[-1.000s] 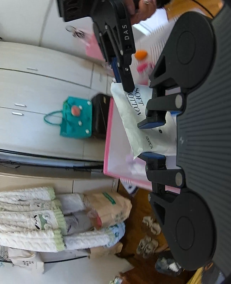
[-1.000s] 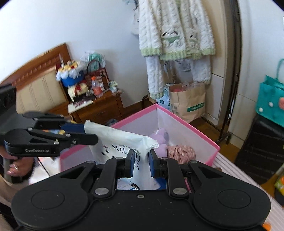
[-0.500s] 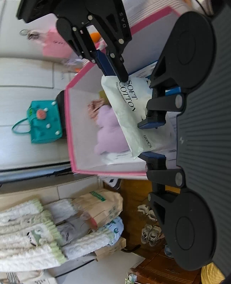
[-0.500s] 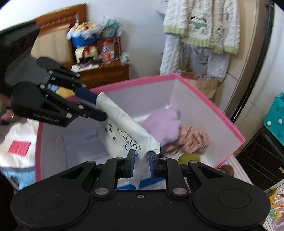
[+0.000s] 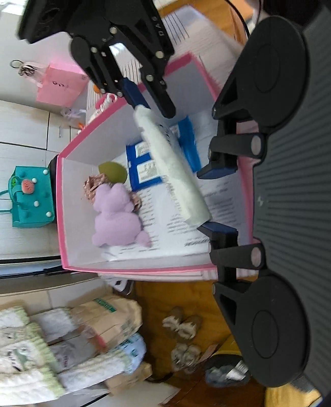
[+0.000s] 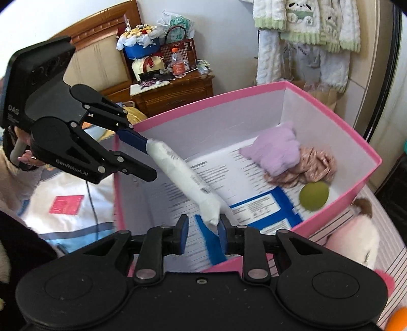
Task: Organize soft objects
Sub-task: 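Open both grippers to drop the tissue pack into the box, then move left gripper toward the pink pompom while right gripper approaches the orange sponge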
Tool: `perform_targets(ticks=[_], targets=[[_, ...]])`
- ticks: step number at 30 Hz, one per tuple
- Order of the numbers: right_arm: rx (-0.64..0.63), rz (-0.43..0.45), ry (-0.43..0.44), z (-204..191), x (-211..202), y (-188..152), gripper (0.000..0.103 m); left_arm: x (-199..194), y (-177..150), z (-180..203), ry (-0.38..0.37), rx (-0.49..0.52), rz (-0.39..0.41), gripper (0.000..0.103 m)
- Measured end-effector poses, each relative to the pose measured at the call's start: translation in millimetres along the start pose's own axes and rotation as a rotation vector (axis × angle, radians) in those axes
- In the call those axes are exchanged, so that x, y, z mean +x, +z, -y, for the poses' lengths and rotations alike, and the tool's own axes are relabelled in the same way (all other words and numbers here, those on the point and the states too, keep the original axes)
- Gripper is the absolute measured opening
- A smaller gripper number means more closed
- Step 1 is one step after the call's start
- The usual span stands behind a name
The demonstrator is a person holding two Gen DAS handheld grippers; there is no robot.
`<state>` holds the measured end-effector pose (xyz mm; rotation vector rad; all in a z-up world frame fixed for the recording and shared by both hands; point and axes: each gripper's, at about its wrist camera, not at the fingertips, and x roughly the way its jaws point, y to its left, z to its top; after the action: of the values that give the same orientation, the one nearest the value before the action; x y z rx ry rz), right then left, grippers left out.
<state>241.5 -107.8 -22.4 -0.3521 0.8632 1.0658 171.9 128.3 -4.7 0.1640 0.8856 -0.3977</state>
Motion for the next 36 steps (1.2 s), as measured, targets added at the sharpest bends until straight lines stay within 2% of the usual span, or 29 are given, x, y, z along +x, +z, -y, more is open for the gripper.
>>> perform_targets(ticks=[5,12,18,20,23,32,36], targets=[[0.016,0.029,-0.007,-10,-15,-6,0.035,-16,-4,-2,-0.057,-0.054,-0.013,0.041],[0.033,0.07,-0.065,-23,-38,-10,0.035,-28,6,15,-0.049,-0.03,-0.018,0.041],[0.035,0.129,-0.109,-40,-77,-21,0.035,-51,10,39,-0.051,-0.008,0.002,0.041],[0.035,0.145,-0.118,-46,-90,-28,0.035,-59,11,48,-0.046,0.005,0.012,0.047],[0.036,0.171,-0.14,-54,-110,-42,0.037,-70,13,62,-0.044,0.016,0.02,0.048],[0.036,0.239,-0.221,-68,-158,-83,0.048,-90,17,110,-0.046,0.08,0.075,0.058],[0.089,0.276,-0.261,-68,-174,-102,0.057,-97,22,133,-0.062,0.08,0.161,0.061]])
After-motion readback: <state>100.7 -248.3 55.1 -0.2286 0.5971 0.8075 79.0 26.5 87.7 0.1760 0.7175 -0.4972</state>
